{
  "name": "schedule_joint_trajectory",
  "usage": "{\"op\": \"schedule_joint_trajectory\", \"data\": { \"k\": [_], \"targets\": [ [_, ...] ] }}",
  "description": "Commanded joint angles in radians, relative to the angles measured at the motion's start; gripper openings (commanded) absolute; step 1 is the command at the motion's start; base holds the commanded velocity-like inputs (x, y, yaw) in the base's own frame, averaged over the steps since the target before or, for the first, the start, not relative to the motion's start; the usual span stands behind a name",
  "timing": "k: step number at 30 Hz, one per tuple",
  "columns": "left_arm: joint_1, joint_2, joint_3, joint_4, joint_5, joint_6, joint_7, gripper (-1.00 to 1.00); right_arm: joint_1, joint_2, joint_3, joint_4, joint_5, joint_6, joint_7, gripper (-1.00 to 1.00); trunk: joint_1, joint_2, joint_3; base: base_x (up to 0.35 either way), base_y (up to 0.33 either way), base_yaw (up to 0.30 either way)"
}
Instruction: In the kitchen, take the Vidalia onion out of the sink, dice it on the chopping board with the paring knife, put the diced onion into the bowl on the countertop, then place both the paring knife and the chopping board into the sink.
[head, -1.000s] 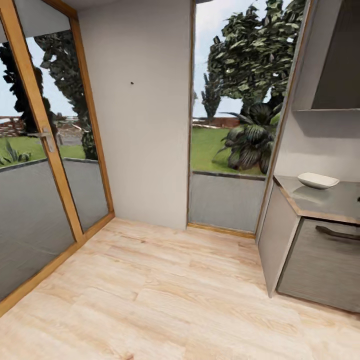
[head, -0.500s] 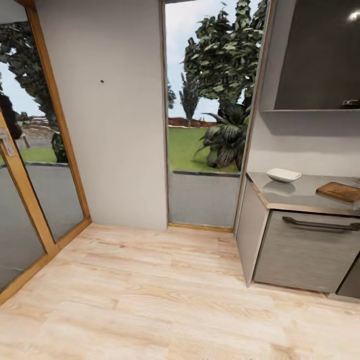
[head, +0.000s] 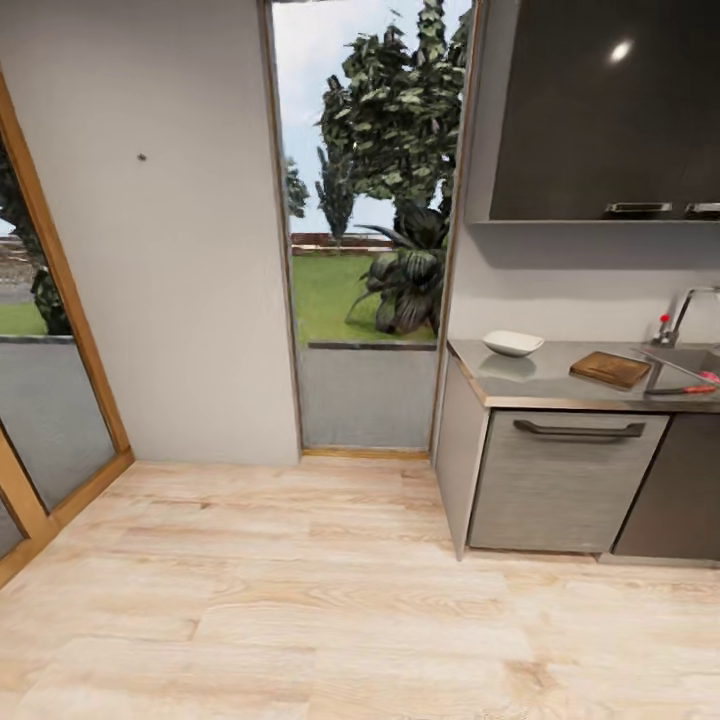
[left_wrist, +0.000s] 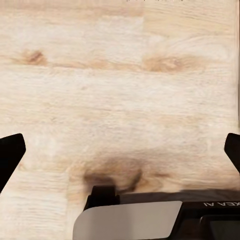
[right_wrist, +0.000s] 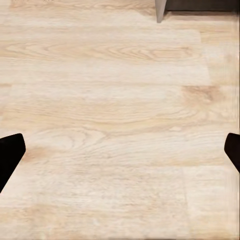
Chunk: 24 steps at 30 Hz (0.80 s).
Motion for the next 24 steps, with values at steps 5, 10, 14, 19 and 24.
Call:
{"op": "schedule_joint_trajectory", "data": {
  "k": [5,10,14,19,24],
  "targets": [
    [0.0,0.0,0.0,-0.002,0.001,-0.002,-0.001,1.0,0.0,-0.011,0.0,-0.003,0.0,-0.001,-0.002,1.0,0.0,0.0,-0.001,0.0,0.0,-0.27],
    [0.0,0.0,0.0,-0.003,0.001,-0.002,-0.001,1.0,0.0,-0.014,0.0,-0.004,0.0,0.0,-0.001,1.0,0.0,0.0,-0.001,0.0,0.0,-0.271],
    [0.0,0.0,0.0,-0.003,0.001,-0.002,-0.001,1.0,0.0,-0.014,0.0,-0.004,0.0,0.0,-0.001,1.0,0.0,0.0,-0.001,0.0,0.0,-0.271],
    [0.0,0.0,0.0,-0.003,0.001,-0.002,-0.001,1.0,0.0,-0.014,0.0,-0.004,-0.001,0.0,-0.001,1.0,0.0,0.0,-0.001,0.0,0.0,-0.271],
    [0.0,0.0,0.001,-0.003,0.001,-0.002,-0.001,1.0,0.0,-0.014,0.0,-0.004,0.0,0.0,-0.001,1.0,0.0,0.0,-0.001,0.0,0.0,-0.271]
  ]
}}
